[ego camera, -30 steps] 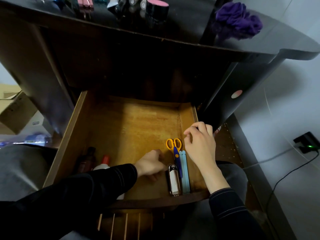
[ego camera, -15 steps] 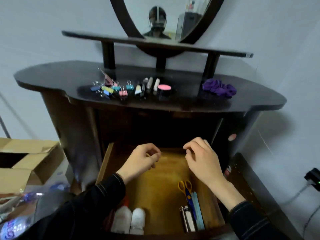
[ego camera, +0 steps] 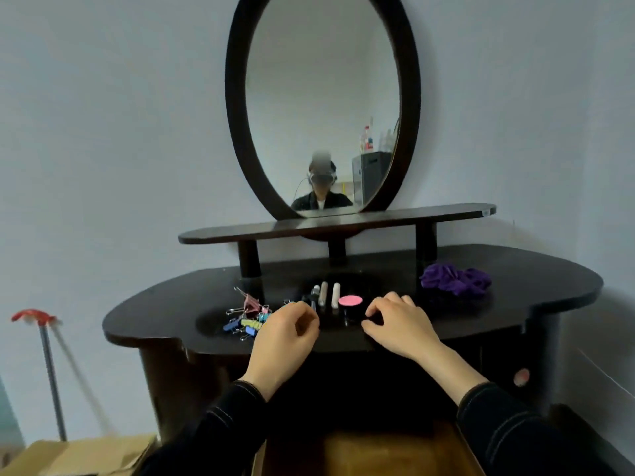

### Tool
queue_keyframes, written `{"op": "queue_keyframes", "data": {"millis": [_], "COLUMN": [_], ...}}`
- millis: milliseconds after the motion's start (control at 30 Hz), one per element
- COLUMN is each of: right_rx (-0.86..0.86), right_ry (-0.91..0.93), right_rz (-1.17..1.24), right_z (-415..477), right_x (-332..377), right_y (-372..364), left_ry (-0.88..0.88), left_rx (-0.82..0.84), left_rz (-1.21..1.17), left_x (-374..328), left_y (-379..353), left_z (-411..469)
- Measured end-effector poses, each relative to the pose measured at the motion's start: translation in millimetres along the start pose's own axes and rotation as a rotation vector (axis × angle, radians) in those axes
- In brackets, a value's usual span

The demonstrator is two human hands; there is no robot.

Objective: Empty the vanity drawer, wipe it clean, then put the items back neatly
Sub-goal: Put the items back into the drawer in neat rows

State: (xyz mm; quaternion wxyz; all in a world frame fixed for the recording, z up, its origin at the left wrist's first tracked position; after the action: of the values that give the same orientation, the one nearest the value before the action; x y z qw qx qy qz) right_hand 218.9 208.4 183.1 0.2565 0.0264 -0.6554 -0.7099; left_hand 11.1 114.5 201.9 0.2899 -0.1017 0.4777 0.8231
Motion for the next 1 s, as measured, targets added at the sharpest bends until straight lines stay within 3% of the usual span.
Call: {"op": "queue_keyframes", "data": {"millis": [267,533,733,900,1000], "right_rx": [0.043,0.01,0.045,-0.024,-0.126], "right_ry": [0.027,-0.063,0.045,0.022,-0.08], "right_rz": [0.143,0.241,0.288,0.269,0.276], "right_z": [11,27,54,64,65], "right_x": [-11,-6,23,18,6], "right_y": [1,2,-3,-5,-1], "left_ry": [-0.138,-0.035,-0.019,-0.022,-0.029], "left_rx": [0.057,0.111,0.104,0.122,0.115], "left_rz": [0.472,0.382,0.339,0.291,0.279], "left_x": [24,42,47,53,52], "left_y": [-14,-22,-22,-24,-23], "left_z": [52,67,68,72,71]}}
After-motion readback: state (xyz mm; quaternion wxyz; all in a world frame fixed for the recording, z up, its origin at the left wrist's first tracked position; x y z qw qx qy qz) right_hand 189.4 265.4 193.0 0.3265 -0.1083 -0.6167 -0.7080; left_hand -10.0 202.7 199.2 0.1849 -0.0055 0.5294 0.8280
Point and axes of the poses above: each hand's wrist, its own z-axis towards the middle knuckle, its own y-axis out of the back of the hand, x = y × z, the point moved 4 cm from there along z, towards the middle knuckle, and after that the axes turned 12 degrees about x, right-handed, at the moved point
